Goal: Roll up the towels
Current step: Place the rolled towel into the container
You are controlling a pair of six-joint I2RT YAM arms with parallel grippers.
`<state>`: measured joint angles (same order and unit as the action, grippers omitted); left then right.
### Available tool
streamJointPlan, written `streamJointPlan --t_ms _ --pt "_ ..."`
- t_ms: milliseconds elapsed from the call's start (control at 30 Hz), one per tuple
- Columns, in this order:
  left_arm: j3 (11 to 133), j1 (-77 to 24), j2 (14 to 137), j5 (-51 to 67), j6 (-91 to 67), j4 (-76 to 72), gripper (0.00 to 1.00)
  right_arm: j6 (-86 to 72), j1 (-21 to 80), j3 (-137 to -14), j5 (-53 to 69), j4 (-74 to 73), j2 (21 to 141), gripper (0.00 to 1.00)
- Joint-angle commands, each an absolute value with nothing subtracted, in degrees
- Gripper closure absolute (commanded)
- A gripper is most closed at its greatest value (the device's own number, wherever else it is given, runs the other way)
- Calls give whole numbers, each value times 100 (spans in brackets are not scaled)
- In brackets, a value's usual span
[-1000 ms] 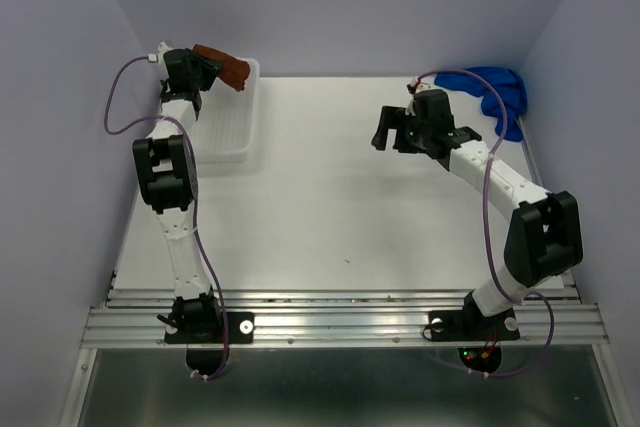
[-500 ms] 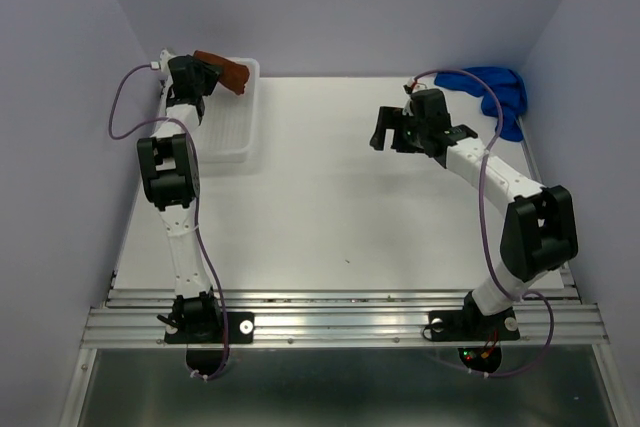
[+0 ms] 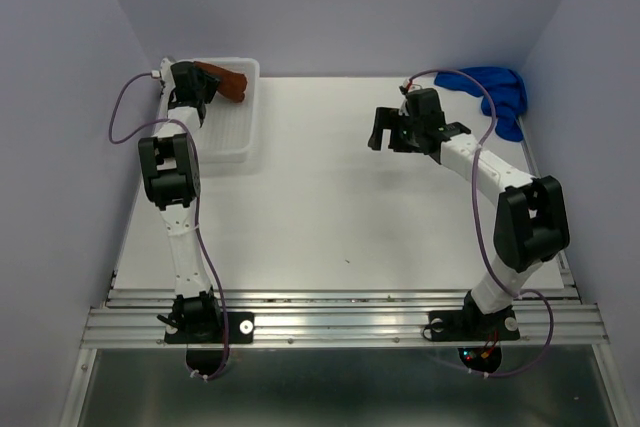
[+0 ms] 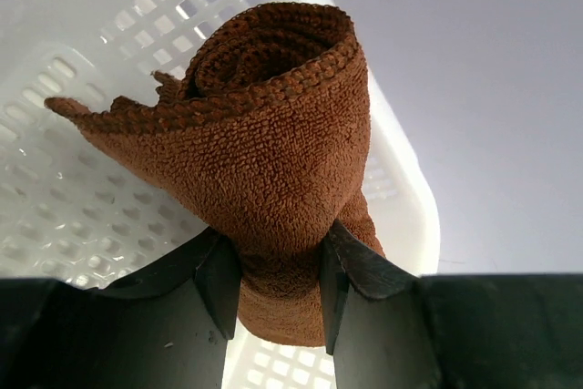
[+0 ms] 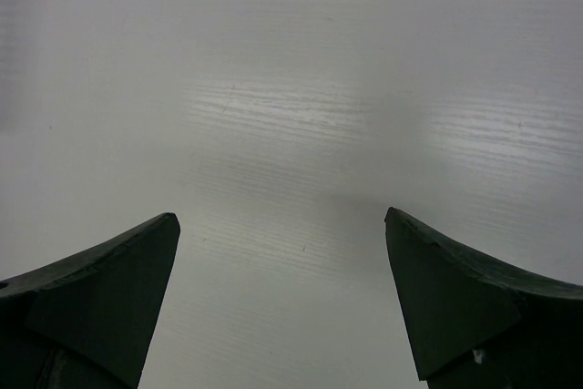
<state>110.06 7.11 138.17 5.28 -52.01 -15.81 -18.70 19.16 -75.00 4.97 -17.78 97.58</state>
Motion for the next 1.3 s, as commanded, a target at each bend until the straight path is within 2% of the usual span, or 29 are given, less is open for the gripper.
streamJointPlan --t_ms 0,367,500,567,667,767,800,967,1000,1267 --pt "11381 686 13843 413 -5203 -1442 100 -1775 1890 -7822 536 -1749 9800 0" --pt "12532 686 14502 326 -5387 236 99 -1775 1890 -7840 439 -1828 9879 0" --pt "12568 686 14502 150 -5581 527 85 -1793 1890 -7822 466 -1854 9905 0" --pt "12568 686 14484 140 -5651 641 82 -1793 1890 -7814 501 -1863 9914 0" --pt "12568 686 14458 158 -5695 703 69 -1793 1890 -7805 536 -1872 9932 0" --pt "12568 677 14388 150 -5687 729 62 -1784 1890 -7796 580 -1872 9949 0" --pt "12577 677 14370 141 -5678 721 56 -1775 1890 -7805 597 -1872 9949 0" --pt "12568 677 14195 123 -5608 747 46 -1767 1890 -7831 685 -1872 9967 0" --pt "12560 677 14177 140 -5599 764 40 -1767 1890 -7840 686 -1872 9975 0" --pt "12568 677 13949 158 -5476 923 34 -1767 1890 -7875 738 -1863 10028 0"
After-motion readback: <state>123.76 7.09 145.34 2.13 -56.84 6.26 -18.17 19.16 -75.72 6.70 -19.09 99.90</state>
